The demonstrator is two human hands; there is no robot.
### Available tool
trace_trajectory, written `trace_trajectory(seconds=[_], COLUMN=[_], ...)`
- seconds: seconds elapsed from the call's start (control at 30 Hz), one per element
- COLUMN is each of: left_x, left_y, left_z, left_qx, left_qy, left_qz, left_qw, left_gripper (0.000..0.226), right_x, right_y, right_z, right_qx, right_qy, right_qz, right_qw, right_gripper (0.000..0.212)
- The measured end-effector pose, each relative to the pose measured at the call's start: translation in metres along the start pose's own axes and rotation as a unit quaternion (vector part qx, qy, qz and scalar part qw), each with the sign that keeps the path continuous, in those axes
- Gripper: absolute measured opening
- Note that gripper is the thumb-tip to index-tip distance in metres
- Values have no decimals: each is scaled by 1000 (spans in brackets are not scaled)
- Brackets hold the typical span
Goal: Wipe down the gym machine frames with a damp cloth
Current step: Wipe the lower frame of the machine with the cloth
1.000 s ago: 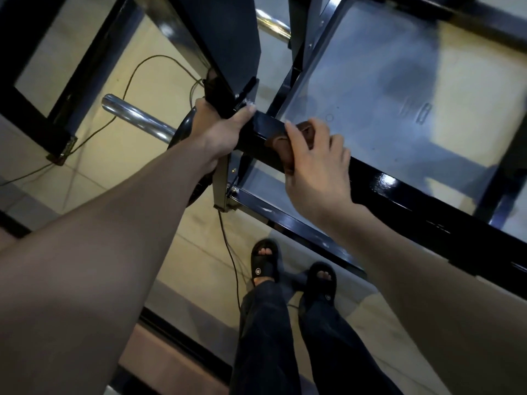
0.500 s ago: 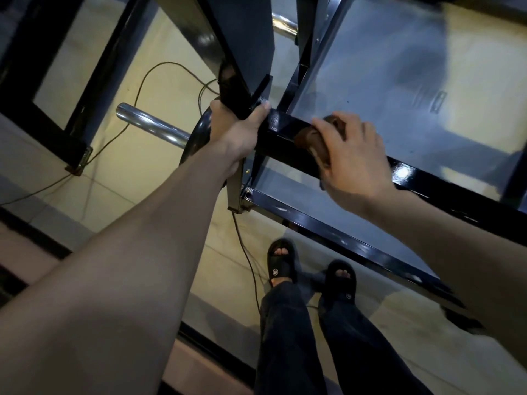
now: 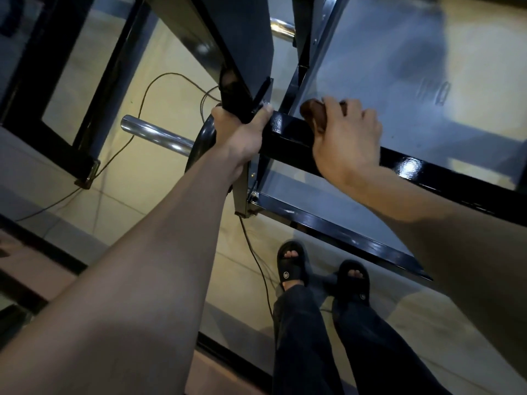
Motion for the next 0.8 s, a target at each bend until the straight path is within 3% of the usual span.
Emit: trace_trajectory(seconds=[0.1,0.23,0.4,0.53,0.63,0.8], left_x=[0,1,4,3,4,6], left_y=[0,-5,-7,-6,-8,-9], left_z=[1,-1,-3,-7,-8,-11], left_qx=[4,-4,-23,-11,-10,-13], left_qy=[-6,-6,-11,-49,-55,-42], left_qz=[-2,5,38,64,51,51], left_qw=[1000,1000,999,997,997,998], left_gripper=[69,72,83,111,114,105], right_x=[4,4,6,6,-2,1], right_y=[-45,-16,-15,-39,-17,-30], right_z=[1,12,-11,2,14,0], right_qx=[-75,-176,-55,-132,-199,-69], right_qy=[12,18,51,45,31,72], right_qz=[-43,-23,-79,-133,-123,-120], right_qw=[996,984,994,981,972,988], right_gripper=[62,58,42,46,47,42])
Point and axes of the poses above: each hand's wrist, its own z-axis away from the middle knuckle, its own x-axis out of the palm, y = z × x, the point moved 7 cm from there along -z, towards the middle knuckle, and after that the axes turned 1 degree about z, right-handed, at the moved point
